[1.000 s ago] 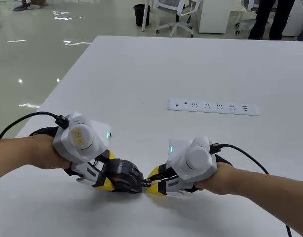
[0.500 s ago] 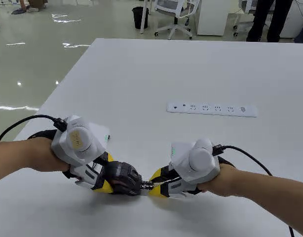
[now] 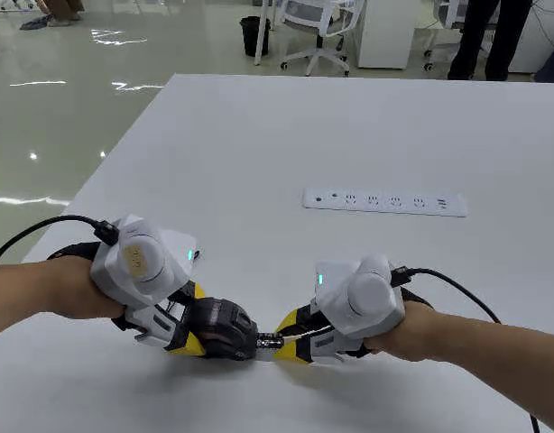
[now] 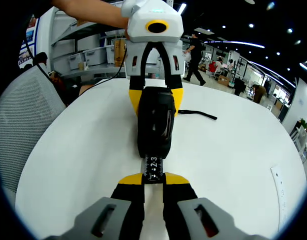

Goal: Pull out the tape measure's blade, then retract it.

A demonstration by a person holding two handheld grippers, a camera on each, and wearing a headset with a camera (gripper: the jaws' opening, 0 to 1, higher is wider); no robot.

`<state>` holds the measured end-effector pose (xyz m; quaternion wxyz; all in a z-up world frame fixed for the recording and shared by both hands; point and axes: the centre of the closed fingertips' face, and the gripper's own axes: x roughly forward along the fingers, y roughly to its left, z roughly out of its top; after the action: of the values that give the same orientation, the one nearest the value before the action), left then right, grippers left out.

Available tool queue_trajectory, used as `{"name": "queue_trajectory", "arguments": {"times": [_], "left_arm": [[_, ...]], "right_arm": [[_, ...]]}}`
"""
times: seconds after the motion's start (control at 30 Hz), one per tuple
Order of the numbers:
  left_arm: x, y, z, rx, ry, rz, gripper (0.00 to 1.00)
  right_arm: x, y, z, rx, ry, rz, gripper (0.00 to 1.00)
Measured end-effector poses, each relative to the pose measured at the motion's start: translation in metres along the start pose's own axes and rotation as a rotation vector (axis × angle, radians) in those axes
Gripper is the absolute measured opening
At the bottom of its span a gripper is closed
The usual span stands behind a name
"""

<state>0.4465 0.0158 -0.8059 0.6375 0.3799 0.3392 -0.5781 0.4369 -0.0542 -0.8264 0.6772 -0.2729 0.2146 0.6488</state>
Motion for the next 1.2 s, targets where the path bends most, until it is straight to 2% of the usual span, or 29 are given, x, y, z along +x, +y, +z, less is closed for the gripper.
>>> {"name": "queue_trajectory", "arguments": {"times": [1.2], "left_arm": [[-0.001, 0.000, -0.001, 0.003, -0.007, 0.008, 0.27]], "right_arm": [[-0.014, 0.000, -0.009, 0.005, 0.012, -0.007, 0.12]]}}
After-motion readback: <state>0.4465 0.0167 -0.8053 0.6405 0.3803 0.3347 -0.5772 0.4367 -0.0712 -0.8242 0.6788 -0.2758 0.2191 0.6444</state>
